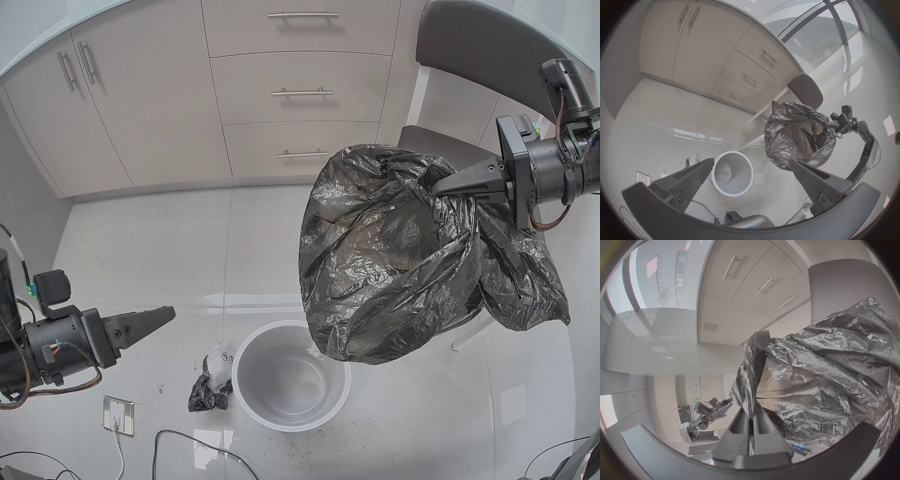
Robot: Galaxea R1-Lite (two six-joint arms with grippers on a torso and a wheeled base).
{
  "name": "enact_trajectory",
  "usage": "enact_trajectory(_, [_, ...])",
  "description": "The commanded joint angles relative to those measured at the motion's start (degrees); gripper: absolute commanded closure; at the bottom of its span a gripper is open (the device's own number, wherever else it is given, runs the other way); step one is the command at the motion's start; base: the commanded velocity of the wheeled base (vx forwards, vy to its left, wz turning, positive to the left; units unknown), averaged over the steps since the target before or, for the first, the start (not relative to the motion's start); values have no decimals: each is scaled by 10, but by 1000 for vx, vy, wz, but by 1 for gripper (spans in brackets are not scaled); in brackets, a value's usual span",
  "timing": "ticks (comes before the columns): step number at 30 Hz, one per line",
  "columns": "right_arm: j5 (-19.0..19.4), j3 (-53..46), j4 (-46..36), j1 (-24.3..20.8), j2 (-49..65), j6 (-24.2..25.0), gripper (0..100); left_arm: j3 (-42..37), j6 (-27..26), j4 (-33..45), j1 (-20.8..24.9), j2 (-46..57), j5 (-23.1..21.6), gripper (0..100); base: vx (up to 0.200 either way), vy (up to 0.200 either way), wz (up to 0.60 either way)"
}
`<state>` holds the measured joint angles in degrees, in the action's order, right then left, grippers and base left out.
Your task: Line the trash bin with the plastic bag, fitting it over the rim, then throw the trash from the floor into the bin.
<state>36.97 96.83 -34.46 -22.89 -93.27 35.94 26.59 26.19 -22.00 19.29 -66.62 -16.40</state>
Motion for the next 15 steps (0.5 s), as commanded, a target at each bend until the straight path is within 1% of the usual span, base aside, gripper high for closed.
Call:
enact_trajectory(1, [-2, -1, 17, -27, 30, 16, 100, 7, 20, -50, 0, -105, -5, 0, 0, 0, 0])
enact_trajectory(2, [-1, 0, 19, -29, 33, 19, 100, 14, 32, -61, 0, -118, -1, 0, 0, 0, 0])
enact_trajectory(3, [-1, 0, 19, -29, 33, 19, 100, 14, 32, -61, 0, -118, -1, 0, 0, 0, 0])
enact_trajectory(4, [-1, 0, 19, -34, 36, 24, 100, 25, 56, -75, 1, -133, 8, 0, 0, 0, 0])
enact_trajectory(5, [-2, 0, 19, -39, 42, 27, 100, 28, 66, -81, 2, -139, 15, 0, 0, 0, 0])
enact_trajectory(12, [-2, 0, 19, -71, 51, 30, 100, 54, 70, -82, 4, -166, 11, 0, 0, 0, 0])
enact_trajectory(15, [-3, -2, 19, -88, 52, 31, 100, 72, 73, -93, 3, -192, -12, 0, 0, 0, 0])
